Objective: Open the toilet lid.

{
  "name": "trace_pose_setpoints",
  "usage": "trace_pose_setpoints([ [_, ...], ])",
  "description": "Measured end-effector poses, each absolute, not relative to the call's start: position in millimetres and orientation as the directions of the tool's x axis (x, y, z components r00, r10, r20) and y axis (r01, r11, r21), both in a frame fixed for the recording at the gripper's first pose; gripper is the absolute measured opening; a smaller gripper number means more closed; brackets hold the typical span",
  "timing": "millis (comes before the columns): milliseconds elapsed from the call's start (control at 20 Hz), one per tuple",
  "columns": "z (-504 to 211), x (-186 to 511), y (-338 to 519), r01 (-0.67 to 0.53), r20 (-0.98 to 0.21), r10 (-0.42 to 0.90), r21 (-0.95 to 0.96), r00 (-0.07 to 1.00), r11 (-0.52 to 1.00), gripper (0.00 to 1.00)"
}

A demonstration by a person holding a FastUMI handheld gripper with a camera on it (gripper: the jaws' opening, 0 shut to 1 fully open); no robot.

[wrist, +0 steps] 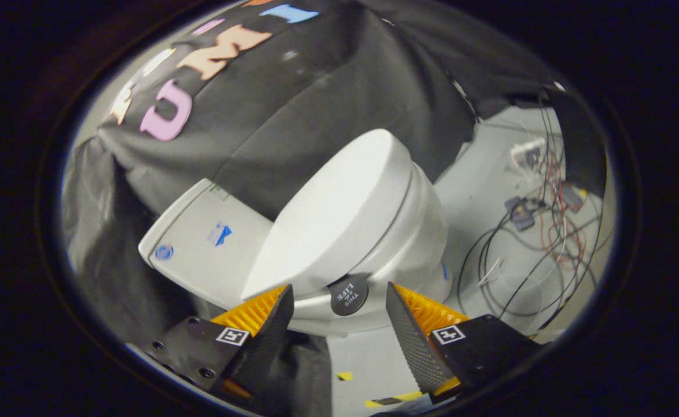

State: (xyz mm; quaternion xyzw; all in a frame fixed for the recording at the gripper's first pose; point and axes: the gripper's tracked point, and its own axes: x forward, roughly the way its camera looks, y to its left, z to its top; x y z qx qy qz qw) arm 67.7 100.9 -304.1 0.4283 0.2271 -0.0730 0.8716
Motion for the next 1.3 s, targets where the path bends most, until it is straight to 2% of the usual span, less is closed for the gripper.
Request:
trace_pose_setpoints([
  [250,-315.5,74.1,110.4,0.329,-0.418,0.135,0.845,0.898,0.422,0.60],
  [350,-320.5,82.1,98.8,0.367,-0.419,0.085,0.862,0.904,0.350,0.47],
  [500,-305.5,79.6,100.1,0.315,-0.360,0.130,0.908,0.924,0.278,0.27],
  [650,-302.5,79.8,101.1,0.295,-0.344,0.161,0.918,0.925,0.266,0.27],
  [750,-311.9,62.3,100.8,0.356,-0.401,0.113,0.889,0.909,0.289,0.27],
  [850,-311.3,74.5,92.4,0.341,-0.384,0.122,0.900,0.915,0.271,0.03],
  [1100,-301.5,77.3,95.1,0.361,-0.433,0.112,0.846,0.894,0.392,0.01],
  [1300,-293.8,75.4,96.9,0.374,-0.452,0.107,0.830,0.885,0.415,0.01],
])
